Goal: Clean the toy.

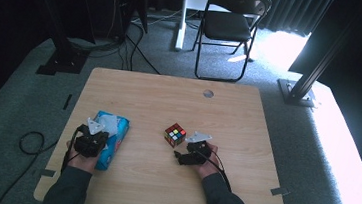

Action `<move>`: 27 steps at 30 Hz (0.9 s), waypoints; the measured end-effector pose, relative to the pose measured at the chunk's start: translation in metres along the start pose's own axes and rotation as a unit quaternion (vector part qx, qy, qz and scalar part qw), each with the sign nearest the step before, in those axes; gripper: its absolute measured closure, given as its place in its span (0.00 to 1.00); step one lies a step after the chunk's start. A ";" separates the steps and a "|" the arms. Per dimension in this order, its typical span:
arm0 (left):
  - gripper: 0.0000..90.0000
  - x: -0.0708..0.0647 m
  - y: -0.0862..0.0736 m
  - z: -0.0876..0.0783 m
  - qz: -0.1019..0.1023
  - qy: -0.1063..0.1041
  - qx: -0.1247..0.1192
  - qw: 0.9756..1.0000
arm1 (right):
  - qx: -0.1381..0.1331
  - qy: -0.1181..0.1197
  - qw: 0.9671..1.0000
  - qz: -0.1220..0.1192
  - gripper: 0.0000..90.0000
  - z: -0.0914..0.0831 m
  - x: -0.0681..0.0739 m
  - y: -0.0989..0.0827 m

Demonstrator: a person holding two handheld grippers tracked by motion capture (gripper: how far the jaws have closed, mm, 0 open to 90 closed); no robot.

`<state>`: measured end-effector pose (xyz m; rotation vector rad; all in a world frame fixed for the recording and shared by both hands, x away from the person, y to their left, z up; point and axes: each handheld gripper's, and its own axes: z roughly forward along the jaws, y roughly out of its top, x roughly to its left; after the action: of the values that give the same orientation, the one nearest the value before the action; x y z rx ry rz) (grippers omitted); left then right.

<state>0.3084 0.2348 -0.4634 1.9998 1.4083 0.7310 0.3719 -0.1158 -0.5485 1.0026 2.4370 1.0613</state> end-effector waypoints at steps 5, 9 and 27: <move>0.99 -0.001 0.002 -0.004 -0.001 -0.005 -0.009 1.000 | 0.000 0.000 1.000 0.000 0.22 0.000 0.000 0.000; 0.99 -0.003 0.005 -0.006 0.002 -0.007 -0.013 1.000 | 0.000 0.000 1.000 0.000 0.22 0.000 0.000 0.000; 0.99 -0.009 0.018 -0.016 0.012 -0.012 -0.033 0.999 | 0.000 0.000 1.000 0.000 0.22 0.000 0.000 0.000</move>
<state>0.3052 0.2234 -0.4405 1.9724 1.3314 0.7504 0.3719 -0.1158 -0.5485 1.0030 2.4369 1.0614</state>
